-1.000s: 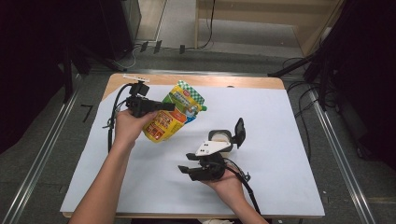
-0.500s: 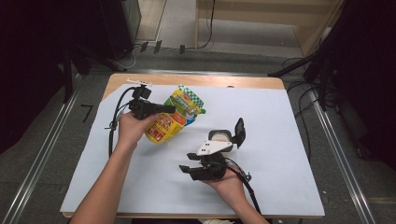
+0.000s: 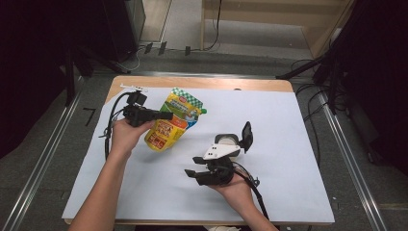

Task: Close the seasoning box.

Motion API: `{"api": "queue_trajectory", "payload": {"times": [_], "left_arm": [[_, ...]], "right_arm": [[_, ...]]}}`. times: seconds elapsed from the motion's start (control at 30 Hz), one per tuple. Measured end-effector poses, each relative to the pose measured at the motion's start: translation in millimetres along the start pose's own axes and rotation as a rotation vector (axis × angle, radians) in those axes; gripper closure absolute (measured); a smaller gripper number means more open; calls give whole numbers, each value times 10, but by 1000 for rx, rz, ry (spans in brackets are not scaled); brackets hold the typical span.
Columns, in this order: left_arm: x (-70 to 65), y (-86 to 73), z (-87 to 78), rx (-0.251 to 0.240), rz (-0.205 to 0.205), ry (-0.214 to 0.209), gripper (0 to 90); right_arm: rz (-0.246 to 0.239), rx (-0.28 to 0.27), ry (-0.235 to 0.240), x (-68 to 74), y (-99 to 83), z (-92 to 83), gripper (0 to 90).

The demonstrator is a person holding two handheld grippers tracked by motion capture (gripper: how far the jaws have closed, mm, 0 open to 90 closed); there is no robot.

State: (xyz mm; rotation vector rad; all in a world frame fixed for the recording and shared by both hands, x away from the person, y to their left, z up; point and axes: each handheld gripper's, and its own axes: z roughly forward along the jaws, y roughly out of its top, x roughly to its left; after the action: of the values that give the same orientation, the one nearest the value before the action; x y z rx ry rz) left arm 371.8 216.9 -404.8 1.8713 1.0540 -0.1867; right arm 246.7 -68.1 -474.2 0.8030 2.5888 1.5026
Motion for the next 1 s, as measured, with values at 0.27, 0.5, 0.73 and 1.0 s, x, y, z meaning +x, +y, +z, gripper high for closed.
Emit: {"api": "queue_trajectory", "payload": {"times": [0.27, 0.5, 0.73, 1.0], "left_arm": [[21, -108, -180, -1, 1, 12, 891], [47, -214, -311, -6, -6, 16, 888], [53, -327, -459, -16, -5, 35, 885], [53, -432, -575, -21, 3, 32, 876]], "right_arm": [[-10, -2, 2, 14, 24, 5, 488], [-13, -3, 6, 12, 43, 3, 489], [-18, -7, 11, 18, 60, 4, 489], [-28, -10, 16, 23, 88, 22, 489]]}}
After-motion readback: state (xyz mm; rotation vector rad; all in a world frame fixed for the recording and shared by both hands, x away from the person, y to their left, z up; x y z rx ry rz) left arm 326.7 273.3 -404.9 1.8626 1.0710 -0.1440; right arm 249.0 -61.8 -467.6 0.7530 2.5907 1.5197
